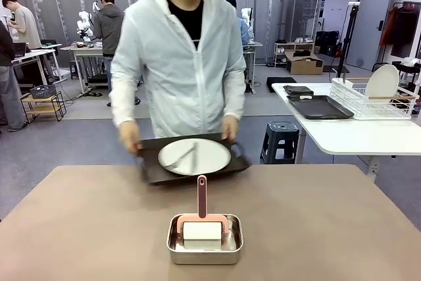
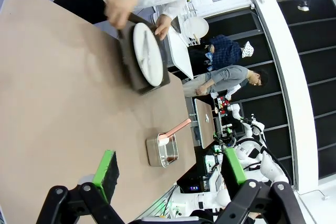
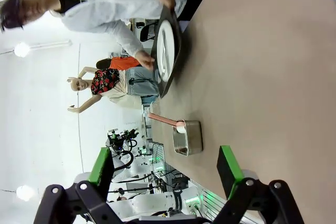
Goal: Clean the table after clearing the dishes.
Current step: When the right (or left) Handle tray is removed, use the right hand (or left hand) to clean the right (or left) side of the table with the Lint Roller.
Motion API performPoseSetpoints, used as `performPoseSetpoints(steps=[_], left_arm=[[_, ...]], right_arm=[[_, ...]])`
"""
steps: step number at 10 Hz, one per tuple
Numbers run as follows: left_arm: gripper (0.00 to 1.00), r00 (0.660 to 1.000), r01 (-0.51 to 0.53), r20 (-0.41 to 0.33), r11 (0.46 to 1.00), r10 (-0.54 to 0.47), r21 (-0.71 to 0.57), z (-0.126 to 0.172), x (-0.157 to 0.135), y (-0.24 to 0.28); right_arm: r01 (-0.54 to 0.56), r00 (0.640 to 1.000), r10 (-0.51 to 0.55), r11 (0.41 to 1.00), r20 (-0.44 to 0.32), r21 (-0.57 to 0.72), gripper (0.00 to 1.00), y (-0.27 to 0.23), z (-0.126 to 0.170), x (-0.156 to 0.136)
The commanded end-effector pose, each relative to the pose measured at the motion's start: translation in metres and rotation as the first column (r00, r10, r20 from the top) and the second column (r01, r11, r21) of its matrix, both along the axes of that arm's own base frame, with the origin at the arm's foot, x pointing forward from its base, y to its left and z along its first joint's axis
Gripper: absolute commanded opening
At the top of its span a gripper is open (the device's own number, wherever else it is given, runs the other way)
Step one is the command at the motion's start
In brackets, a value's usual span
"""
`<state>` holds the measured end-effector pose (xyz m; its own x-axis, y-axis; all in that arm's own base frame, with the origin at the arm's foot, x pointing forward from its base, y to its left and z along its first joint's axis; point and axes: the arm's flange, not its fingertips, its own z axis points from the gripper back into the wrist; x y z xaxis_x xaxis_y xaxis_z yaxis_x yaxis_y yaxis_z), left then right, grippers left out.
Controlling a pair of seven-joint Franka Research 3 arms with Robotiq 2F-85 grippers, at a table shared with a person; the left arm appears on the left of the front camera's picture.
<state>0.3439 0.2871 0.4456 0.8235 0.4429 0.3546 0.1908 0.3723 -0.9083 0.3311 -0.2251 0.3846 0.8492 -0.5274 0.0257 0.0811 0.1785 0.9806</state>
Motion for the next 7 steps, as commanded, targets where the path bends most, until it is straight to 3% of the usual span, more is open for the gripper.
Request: performPoseSetpoints(steps=[1,2,4,6,7], left_arm=[[1.0,1.0,0.0,0.01,1.0,0.001,-0.009,0.002,-0.002,0.001],[1.0,1.0,0.0,0.0,1.0,0.0,0.0,0.0,0.0,0.0],[1.0,0.989,0.113,0.068,0.971,-0.129,0.21,0.057,0.025,-0.025],[1.0,0.946,0.276,0.047,0.87,-0.322,0.409,0.112,0.073,-0.094],[1.0,0.896,0.366,0.037,0.784,-0.442,0.502,0.134,0.094,-0.142]], right_arm=[[-0.004,1.0,0.004,1.0,0.002,0.006,1.0,-0.001,0.002,0.001],[-0.004,1.0,0.004,1.0,0.002,0.006,1.0,-0.001,0.002,0.001],[-0.004,1.0,0.004,1.0,0.002,0.006,1.0,-0.001,0.002,0.001],[-0.004,1.0,0.004,1.0,0.002,0.006,1.0,-0.001,0.002,0.001],[-0.004,1.0,0.004,1.0,0.002,0.006,1.0,-0.001,0.002,0.001]])
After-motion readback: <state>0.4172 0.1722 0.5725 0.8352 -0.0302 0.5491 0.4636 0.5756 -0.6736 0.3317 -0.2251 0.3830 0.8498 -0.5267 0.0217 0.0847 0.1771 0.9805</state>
